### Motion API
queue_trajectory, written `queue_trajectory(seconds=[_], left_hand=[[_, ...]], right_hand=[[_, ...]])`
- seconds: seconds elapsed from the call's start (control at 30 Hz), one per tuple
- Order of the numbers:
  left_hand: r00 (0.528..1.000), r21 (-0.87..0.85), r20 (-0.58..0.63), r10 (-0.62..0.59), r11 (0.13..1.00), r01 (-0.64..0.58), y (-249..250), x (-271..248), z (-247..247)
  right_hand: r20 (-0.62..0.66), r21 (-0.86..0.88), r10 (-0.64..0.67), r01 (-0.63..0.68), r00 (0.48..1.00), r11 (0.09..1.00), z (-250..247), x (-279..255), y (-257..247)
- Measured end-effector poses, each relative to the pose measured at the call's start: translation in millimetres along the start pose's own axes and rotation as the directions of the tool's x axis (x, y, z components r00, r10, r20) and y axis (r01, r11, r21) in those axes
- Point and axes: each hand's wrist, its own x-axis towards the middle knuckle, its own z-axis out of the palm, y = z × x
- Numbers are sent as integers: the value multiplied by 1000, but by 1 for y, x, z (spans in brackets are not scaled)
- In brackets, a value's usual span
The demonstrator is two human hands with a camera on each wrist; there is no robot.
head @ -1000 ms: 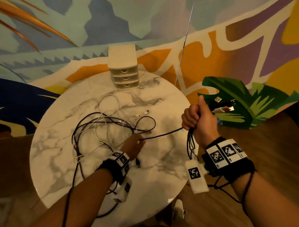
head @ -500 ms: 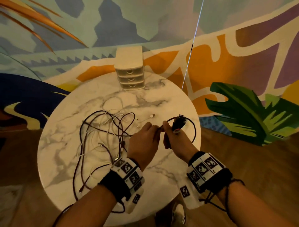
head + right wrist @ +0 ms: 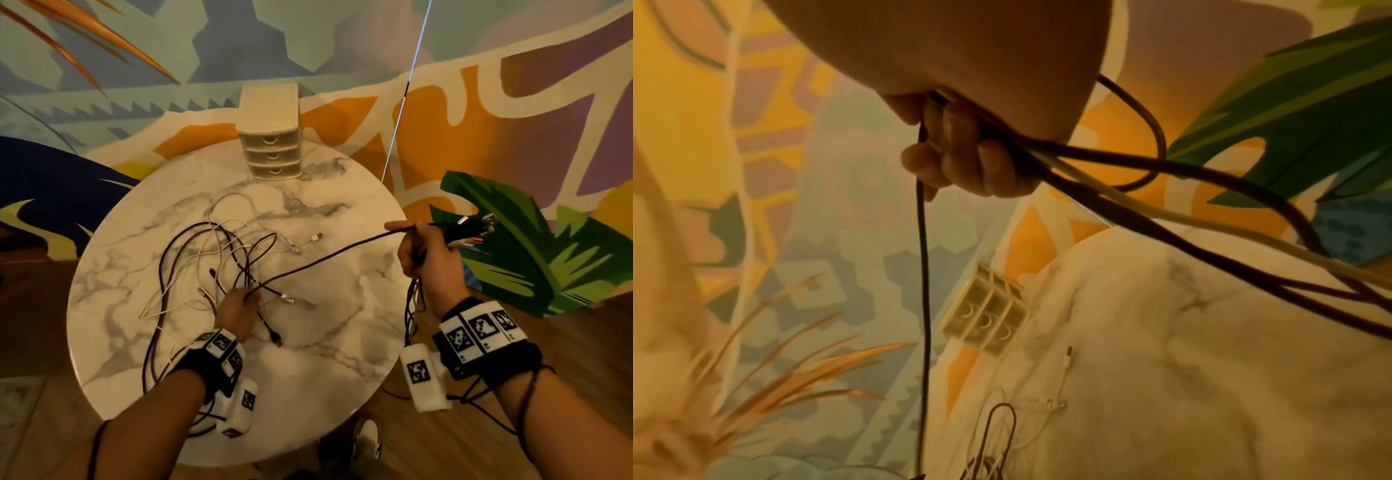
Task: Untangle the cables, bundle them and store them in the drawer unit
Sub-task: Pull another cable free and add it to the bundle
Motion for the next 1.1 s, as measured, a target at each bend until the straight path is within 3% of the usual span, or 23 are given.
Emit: queue_trajectory(seconds=[0.07, 0.13, 0.27, 0.4, 0.47, 0.57, 0.67, 0.73, 0.77, 0.83, 0.87, 0.9, 0.93, 1.0, 1.07, 1.1], left_hand=[[994, 38, -34, 101, 994, -99, 20, -4, -9], [962, 169, -23, 273, 949, -265, 47, -20, -7], [820, 370, 45, 570, 753, -544, 89, -56, 6], [705, 359, 112, 700, 633, -686, 107, -71, 18], [735, 285, 132, 665, 685, -670, 105, -64, 22], [874, 217, 122, 470, 847, -486, 93, -41, 19], [918, 91, 122, 377, 917, -388, 95, -32, 10], [906, -159, 270, 327, 943, -293, 105, -40, 9], [865, -230, 408, 291, 950, -212, 111, -49, 12], [717, -204, 660, 223, 972, -114, 117, -70, 26], [648, -173, 729, 219, 976, -135, 119, -80, 34], [610, -158, 752, 249, 967, -201, 123, -88, 42], [611, -162, 731, 304, 947, -277, 131, -93, 48], [701, -204, 596, 392, 918, -340, 157, -94, 52], [775, -310, 484, 406, 908, -282, 187, -91, 53], [765, -363, 484, 424, 893, -265, 198, -90, 55]], right_hand=[[2, 46, 48, -48, 999, 998, 0, -1, 2], [82, 34, 149, -152, 985, 988, 11, -5, 10], [242, -141, 336, -310, 910, 940, 38, -16, 27], [300, -181, 362, -319, 883, 930, 42, -17, 37], [272, -166, 329, -293, 904, 942, 36, -13, 33], [193, -129, 281, -259, 940, 957, 25, -9, 23], [147, -127, 228, -211, 962, 969, 13, -8, 18], [107, -128, 185, -171, 977, 977, 6, -6, 14], [87, -130, 169, -157, 982, 979, 2, -5, 12], [79, -175, 154, -139, 985, 975, -7, -4, 9], [92, -228, 154, -130, 984, 965, -10, -6, 9], [109, -287, 160, -123, 981, 950, -14, -9, 9], [122, -340, 168, -118, 978, 933, -20, -13, 11], [125, -399, 197, -132, 972, 907, -30, -21, 15], [91, -363, 206, -160, 974, 918, -40, -25, 17], [50, -323, 204, -178, 978, 929, -44, -26, 14]])
